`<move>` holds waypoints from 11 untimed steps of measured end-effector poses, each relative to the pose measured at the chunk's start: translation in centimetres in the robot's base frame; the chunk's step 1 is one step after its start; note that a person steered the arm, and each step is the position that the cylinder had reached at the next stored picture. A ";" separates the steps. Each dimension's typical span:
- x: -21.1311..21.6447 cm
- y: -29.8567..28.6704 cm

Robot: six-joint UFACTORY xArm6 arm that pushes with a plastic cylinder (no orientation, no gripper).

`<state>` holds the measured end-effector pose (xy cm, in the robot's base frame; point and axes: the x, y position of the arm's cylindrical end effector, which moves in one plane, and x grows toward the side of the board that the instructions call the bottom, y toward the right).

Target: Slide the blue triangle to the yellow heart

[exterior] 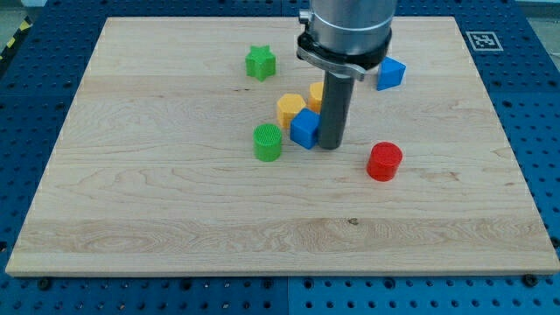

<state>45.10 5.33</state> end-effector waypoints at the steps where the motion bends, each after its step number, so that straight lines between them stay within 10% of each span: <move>1: -2.9 -1.2; 3: 1.3 8.0; 6: -8.4 17.9; 11: -9.7 -1.8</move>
